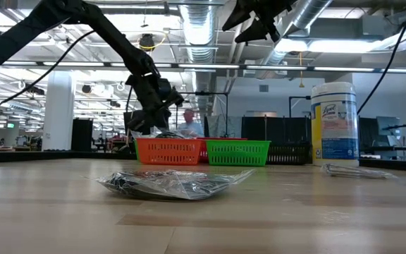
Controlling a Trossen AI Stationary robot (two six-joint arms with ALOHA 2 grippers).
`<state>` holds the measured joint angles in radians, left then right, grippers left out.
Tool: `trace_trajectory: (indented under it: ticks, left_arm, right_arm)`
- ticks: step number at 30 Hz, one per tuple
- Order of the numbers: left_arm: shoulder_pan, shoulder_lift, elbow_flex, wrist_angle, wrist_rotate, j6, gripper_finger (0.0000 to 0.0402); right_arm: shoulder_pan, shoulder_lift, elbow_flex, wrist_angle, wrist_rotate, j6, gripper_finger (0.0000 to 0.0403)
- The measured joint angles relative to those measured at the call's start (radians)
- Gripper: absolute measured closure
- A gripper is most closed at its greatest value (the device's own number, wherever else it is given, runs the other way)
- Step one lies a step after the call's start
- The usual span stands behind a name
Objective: Pick & Place Travel size toiletries
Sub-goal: Put the vanity pack into the green bin
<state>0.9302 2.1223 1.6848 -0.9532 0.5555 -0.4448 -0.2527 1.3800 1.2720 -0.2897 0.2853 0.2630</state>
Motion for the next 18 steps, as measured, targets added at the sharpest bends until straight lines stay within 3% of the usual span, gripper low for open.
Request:
trace_trajectory:
  ticks: [6, 18]
  left_arm:
    - [-0.002, 0.0, 0.024, 0.007, -0.011, 0.078, 0.0384]
    - [0.0, -0.017, 0.131, -0.104, -0.225, 0.158, 0.0248]
  right_arm:
    - [0.003, 0.0, 0.0, 0.0, 0.0, 0.0, 0.0145]
    - [0.003, 0.0, 0.0, 0.0, 0.0, 0.0, 0.0145]
